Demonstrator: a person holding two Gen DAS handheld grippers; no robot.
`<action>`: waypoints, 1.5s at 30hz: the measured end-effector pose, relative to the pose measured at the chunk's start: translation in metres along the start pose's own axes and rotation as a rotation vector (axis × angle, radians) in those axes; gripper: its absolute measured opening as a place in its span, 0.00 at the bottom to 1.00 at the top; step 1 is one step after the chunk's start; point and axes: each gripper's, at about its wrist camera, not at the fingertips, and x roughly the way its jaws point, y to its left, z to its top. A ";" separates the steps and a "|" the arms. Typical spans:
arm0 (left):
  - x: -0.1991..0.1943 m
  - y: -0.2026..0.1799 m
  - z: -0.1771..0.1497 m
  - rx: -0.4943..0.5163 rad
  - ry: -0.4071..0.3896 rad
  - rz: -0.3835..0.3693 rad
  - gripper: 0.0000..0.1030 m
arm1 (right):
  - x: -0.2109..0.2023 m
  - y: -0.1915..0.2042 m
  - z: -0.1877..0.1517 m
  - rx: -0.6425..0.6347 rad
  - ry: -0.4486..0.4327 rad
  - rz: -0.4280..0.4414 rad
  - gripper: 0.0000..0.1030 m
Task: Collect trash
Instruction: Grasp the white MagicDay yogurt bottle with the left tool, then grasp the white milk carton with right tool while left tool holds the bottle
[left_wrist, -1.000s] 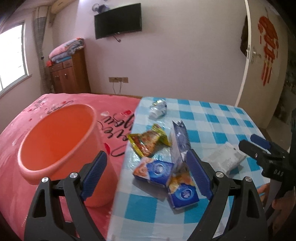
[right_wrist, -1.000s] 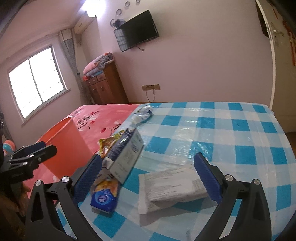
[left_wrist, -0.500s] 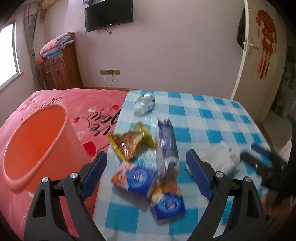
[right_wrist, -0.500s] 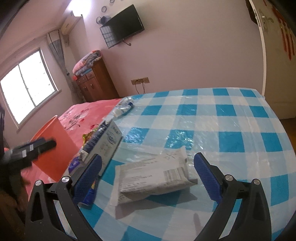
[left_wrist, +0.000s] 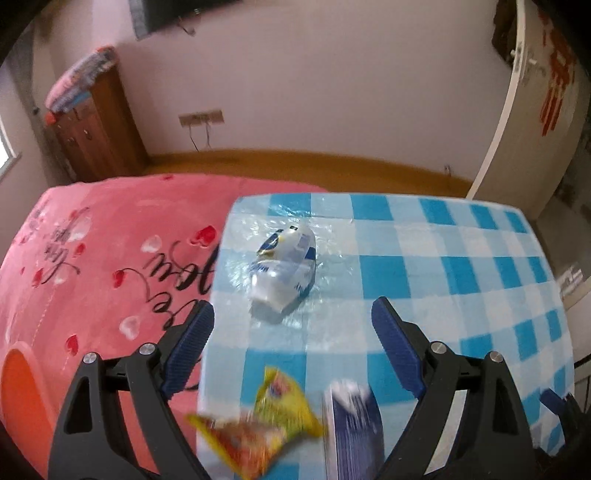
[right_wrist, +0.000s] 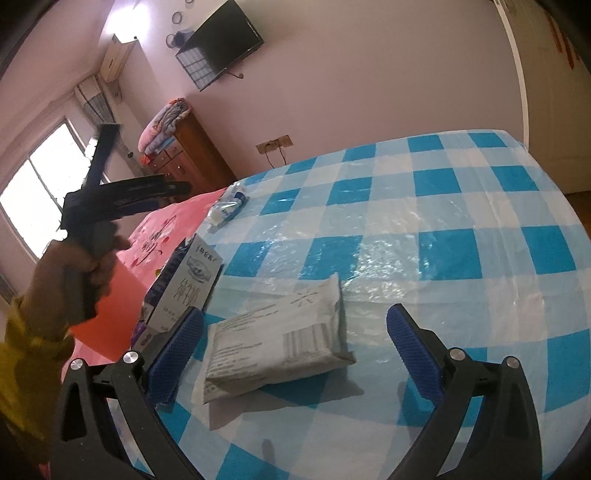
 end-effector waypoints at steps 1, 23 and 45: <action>0.009 0.000 0.004 0.006 0.015 0.001 0.85 | 0.000 -0.003 0.001 0.006 0.001 0.006 0.95; 0.112 0.001 0.040 0.051 0.186 0.092 0.73 | 0.013 -0.016 0.006 0.024 0.045 0.063 0.95; 0.066 -0.057 -0.025 0.019 0.139 -0.096 0.63 | -0.003 -0.024 0.008 0.048 0.003 0.059 0.95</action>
